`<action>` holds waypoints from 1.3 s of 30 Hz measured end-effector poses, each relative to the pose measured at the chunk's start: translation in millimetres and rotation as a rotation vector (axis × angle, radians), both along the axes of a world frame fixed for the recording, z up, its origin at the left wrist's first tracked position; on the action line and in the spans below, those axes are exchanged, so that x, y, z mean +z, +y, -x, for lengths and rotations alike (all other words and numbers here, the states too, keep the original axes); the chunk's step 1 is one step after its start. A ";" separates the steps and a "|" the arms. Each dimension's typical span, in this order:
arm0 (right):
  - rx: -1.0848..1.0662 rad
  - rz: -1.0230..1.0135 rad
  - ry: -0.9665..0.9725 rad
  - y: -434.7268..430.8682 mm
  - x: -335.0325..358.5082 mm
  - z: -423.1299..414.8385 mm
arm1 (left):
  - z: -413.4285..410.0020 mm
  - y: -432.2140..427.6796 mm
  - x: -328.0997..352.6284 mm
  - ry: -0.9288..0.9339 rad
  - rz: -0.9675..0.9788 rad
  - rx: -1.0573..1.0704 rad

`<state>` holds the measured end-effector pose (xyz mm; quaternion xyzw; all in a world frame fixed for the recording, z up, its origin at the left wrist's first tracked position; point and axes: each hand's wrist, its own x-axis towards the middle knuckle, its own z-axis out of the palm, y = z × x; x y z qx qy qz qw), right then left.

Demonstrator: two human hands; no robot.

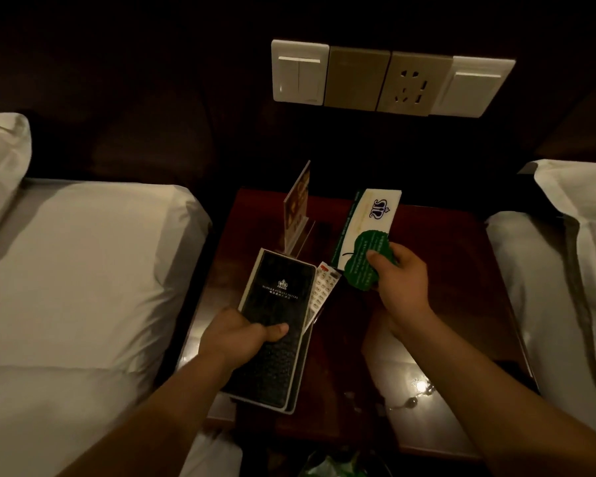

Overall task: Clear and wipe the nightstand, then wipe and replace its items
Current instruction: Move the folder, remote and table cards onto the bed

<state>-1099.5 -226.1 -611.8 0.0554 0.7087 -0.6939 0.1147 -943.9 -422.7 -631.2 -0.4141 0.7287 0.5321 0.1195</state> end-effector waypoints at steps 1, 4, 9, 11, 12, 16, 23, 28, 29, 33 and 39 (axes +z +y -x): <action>0.004 0.009 -0.004 2.5 3.4 -4.0 | -2.9 3.7 1.5 0.018 0.019 0.033; 0.034 0.021 -0.025 8.4 11.6 -16.0 | -16.1 11.5 7.8 0.057 -0.008 0.125; 0.098 0.039 -0.021 9.1 25.2 -33.6 | -54.7 21.5 3.7 0.140 -0.060 0.354; 0.112 0.037 -0.005 9.9 30.1 -39.4 | -69.9 22.8 1.4 0.217 -0.127 0.436; 0.119 0.039 0.000 10.0 32.5 -42.4 | -76.7 22.5 1.9 0.247 -0.154 0.467; 0.150 0.072 0.022 8.2 43.9 -60.0 | -106.1 18.7 11.4 0.311 -0.183 0.551; 0.327 0.123 -0.044 -21.3 56.6 -114.2 | -173.3 14.5 36.6 0.347 -0.078 0.687; 0.479 0.089 -0.095 -64.1 58.3 -166.0 | -234.9 0.4 46.6 0.323 -0.060 0.826; 0.505 0.090 -0.102 -74.6 58.9 -176.7 | -248.3 -4.5 47.7 0.323 -0.047 0.847; 0.607 0.090 -0.108 -119.6 61.2 -225.4 | -306.5 -27.4 48.6 0.334 -0.010 0.920; 0.792 0.058 -0.109 -184.6 60.1 -319.1 | -411.6 -54.0 47.8 0.341 0.014 1.070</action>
